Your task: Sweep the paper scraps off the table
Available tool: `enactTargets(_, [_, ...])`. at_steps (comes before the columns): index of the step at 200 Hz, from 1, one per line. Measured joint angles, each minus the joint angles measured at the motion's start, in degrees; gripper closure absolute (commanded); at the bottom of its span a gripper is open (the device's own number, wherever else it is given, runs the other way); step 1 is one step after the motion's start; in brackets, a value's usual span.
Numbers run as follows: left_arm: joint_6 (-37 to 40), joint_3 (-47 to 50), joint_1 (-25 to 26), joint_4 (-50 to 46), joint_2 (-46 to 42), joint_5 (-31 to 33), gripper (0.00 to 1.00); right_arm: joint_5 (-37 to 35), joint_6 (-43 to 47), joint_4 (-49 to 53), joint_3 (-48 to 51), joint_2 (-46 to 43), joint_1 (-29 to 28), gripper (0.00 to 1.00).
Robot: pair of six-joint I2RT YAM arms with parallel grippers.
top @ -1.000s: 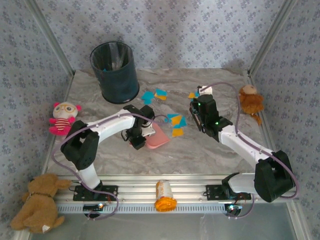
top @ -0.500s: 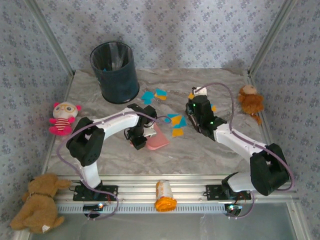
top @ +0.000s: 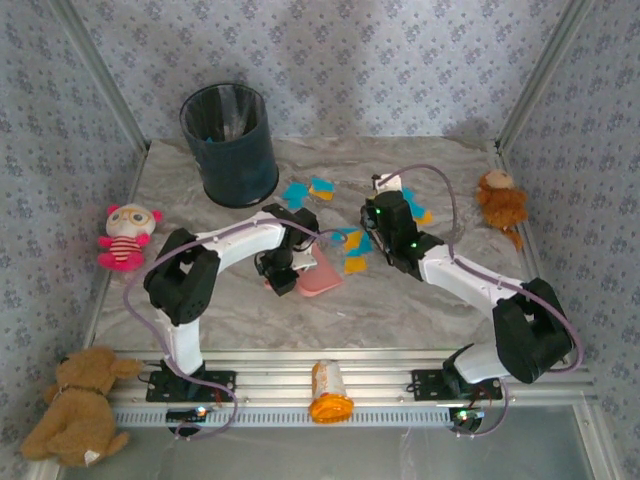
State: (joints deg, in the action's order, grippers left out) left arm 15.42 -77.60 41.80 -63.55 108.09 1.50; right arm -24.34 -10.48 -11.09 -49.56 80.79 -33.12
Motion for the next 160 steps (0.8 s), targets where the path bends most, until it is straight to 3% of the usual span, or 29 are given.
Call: enactTargets(160, [-0.44,-4.37,0.02,-0.63,3.72,0.72,1.00,12.44,0.02,-0.33,-2.36,1.81,-2.08,1.00])
